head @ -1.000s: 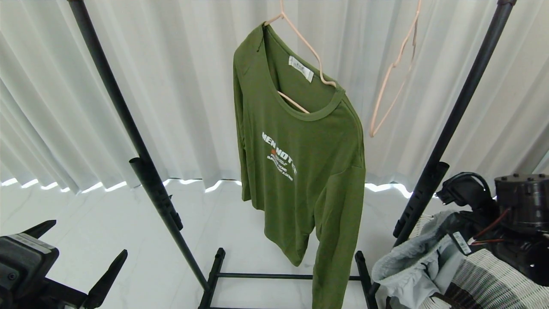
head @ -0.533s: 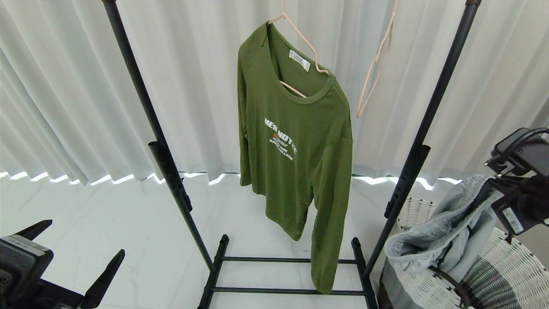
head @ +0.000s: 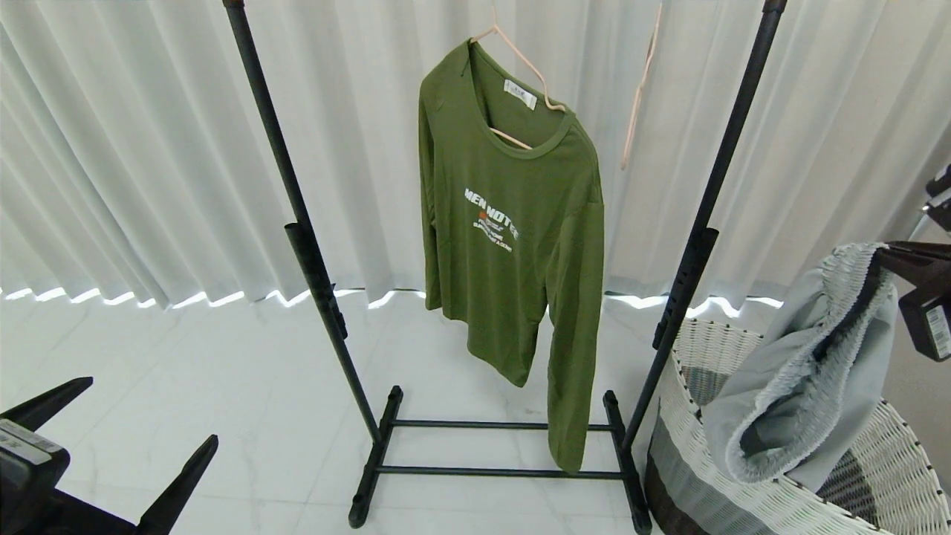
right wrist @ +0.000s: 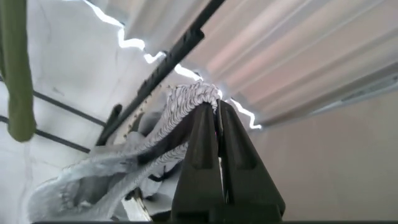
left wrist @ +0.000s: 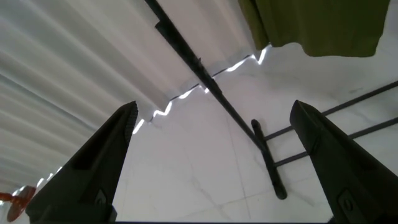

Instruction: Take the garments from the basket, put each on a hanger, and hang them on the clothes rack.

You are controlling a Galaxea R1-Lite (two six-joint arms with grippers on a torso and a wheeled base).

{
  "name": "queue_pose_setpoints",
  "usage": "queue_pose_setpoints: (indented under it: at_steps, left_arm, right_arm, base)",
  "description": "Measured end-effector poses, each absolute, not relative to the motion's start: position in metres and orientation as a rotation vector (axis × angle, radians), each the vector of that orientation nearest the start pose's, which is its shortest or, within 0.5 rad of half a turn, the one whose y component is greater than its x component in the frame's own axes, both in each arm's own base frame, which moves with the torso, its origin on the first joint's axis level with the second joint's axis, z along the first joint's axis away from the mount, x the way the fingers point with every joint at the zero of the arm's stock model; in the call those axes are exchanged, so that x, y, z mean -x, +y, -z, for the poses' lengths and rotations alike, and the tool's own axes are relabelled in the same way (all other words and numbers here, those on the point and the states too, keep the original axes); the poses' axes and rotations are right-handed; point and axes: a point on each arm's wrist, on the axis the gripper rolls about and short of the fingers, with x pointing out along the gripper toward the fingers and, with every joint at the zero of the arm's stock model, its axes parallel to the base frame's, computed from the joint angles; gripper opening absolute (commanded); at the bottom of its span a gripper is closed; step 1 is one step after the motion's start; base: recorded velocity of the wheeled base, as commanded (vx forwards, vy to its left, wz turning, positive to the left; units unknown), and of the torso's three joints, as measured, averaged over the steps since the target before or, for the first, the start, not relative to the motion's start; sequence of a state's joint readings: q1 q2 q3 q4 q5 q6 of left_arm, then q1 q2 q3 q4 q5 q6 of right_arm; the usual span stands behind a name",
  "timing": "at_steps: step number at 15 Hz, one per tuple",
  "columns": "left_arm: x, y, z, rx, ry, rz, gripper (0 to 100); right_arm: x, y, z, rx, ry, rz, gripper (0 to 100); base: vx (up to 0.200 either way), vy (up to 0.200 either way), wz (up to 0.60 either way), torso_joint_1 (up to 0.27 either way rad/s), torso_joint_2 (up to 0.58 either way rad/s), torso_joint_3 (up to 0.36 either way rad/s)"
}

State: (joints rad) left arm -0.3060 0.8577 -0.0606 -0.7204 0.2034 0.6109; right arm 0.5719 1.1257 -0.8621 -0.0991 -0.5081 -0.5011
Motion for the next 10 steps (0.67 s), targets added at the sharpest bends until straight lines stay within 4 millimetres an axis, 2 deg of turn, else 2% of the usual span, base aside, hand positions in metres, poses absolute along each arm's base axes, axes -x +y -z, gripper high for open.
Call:
queue_pose_setpoints:
  at_steps: [3, 5, 10]
  left_arm:
    - [-0.079, -0.021, -0.148, -0.624, 0.022, 0.158, 100]
    - [-0.08, -0.025, -0.153, -0.609, -0.038, 0.318, 100]
    - [-0.107, -0.04, -0.174, -0.564, -0.091, 0.548, 100]
  right_arm:
    - [-0.136, 0.08, -0.292, 0.569, 0.084, -0.122, 0]
    - [-0.134, 0.086, -0.3, 0.558, 0.055, -0.149, 0]
    - [-0.13, 0.108, -0.32, 0.528, -0.021, -0.256, 0]
  base:
    - [0.0, 0.0, 0.0, 0.0, 0.0, 0.0]
    - [0.0, 0.0, 0.0, 0.0, 0.0, 0.0]
    - [0.0, 0.0, 0.0, 0.0, 0.0, 0.0]
